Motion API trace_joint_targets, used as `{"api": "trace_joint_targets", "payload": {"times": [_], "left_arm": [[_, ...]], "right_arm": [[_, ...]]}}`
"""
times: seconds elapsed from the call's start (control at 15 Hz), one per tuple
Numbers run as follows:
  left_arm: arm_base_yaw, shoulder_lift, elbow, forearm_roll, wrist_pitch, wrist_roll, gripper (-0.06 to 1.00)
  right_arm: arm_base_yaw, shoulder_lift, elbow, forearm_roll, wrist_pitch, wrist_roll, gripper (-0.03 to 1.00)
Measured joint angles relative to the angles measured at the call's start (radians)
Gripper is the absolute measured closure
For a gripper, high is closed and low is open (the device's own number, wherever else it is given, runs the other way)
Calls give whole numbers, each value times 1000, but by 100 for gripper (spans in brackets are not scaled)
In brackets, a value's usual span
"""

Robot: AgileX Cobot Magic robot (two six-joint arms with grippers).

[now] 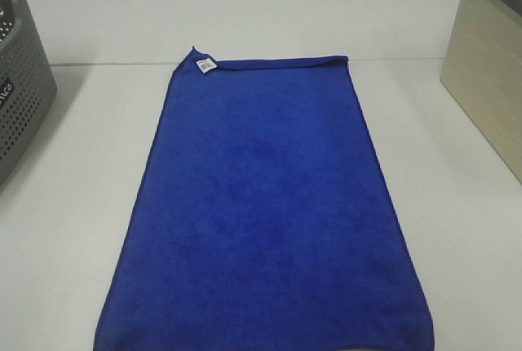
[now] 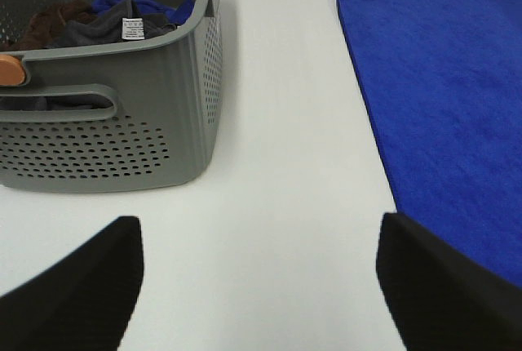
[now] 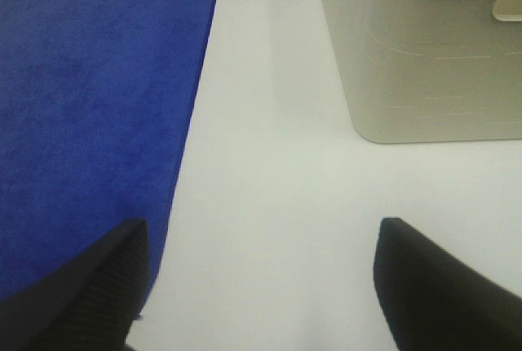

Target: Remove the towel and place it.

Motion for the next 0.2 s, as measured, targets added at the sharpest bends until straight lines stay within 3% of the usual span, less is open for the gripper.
{"api": "trace_joint_targets", "payload": {"times": [0.2], "left_arm": [[0, 0, 0, 0, 0, 0, 20]], "right_arm": [[0, 0, 0, 0, 0, 0, 22]]}}
